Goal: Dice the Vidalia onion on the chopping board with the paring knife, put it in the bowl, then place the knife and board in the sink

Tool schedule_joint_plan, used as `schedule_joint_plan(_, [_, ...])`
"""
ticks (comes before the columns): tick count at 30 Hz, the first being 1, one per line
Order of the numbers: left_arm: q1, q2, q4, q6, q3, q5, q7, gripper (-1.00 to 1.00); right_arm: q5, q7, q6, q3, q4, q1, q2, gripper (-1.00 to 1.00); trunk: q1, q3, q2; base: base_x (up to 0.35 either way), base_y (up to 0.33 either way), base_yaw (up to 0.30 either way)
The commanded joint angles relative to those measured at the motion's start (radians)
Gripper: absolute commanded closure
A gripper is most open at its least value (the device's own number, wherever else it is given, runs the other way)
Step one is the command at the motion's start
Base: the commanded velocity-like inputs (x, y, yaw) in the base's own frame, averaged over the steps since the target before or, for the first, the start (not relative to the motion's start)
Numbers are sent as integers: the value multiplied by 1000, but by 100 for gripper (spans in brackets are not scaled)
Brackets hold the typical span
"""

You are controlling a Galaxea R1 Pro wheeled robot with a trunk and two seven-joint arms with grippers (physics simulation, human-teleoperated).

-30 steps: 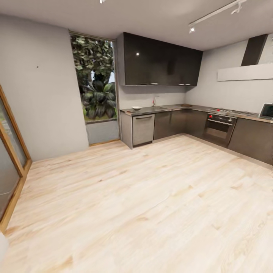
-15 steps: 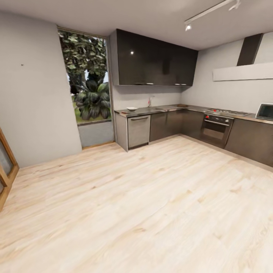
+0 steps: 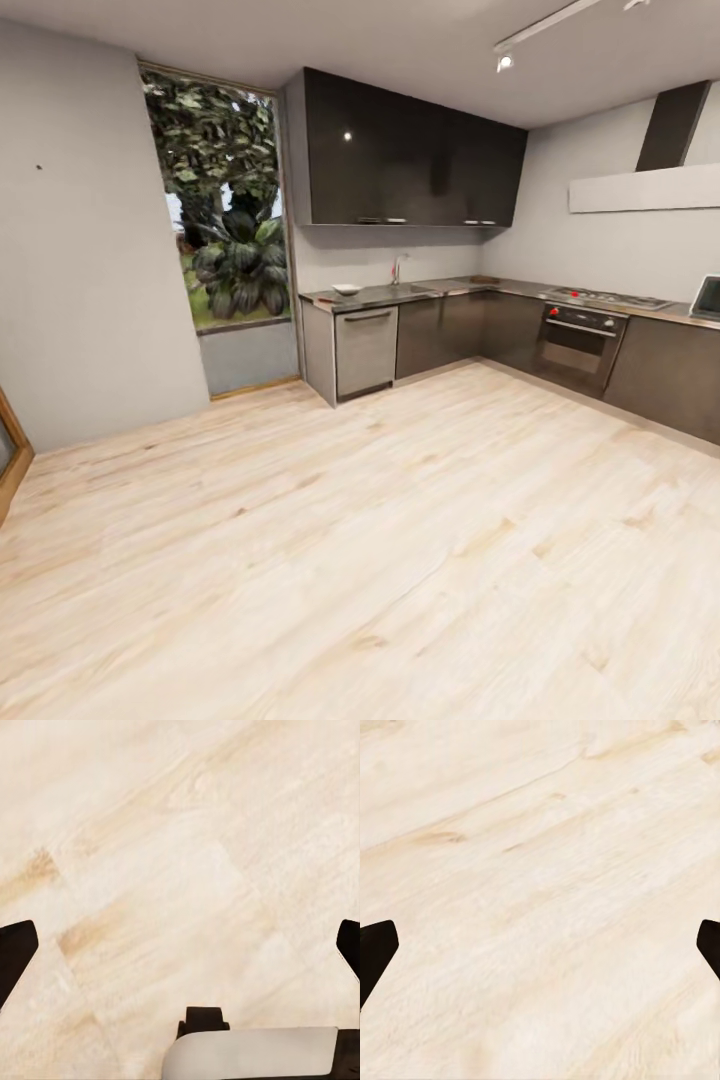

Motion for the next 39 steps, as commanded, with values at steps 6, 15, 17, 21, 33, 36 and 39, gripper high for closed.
schedule_joint_plan(6, [0, 0, -1, -1, 1, 1, 0, -100, 0, -1, -2, 0, -1, 0, 0, -100, 1, -1, 0, 318, 0, 0])
schedule_joint_plan(15, [0, 0, -1, -1, 1, 1, 0, -100, 1, -1, -2, 0, -1, 0, 0, -100, 1, -1, 0, 315, -24, 0])
schedule_joint_plan(17, [0, 0, -1, -1, 1, 1, 0, -100, 1, -1, -2, 0, -1, 0, 0, -100, 1, -1, 0, 298, -138, 0])
schedule_joint_plan(21, [0, 0, -1, -1, 1, 1, 0, -100, 1, -1, -2, 0, -1, 0, 0, -100, 1, -1, 0, 295, -149, 0])
schedule_joint_plan(33, [0, 0, -1, -1, 1, 1, 0, -100, 1, -1, -2, 0, -1, 0, 0, -100, 1, -1, 0, 284, -176, 0])
schedule_joint_plan(36, [0, 0, -1, -1, 1, 1, 0, -100, 1, -1, -2, 0, -1, 0, 0, -100, 1, -1, 0, 265, -202, 0])
schedule_joint_plan(39, [0, 0, -1, -1, 1, 1, 0, -100, 1, -1, -2, 0, -1, 0, 0, -100, 1, -1, 0, 258, -208, 0])
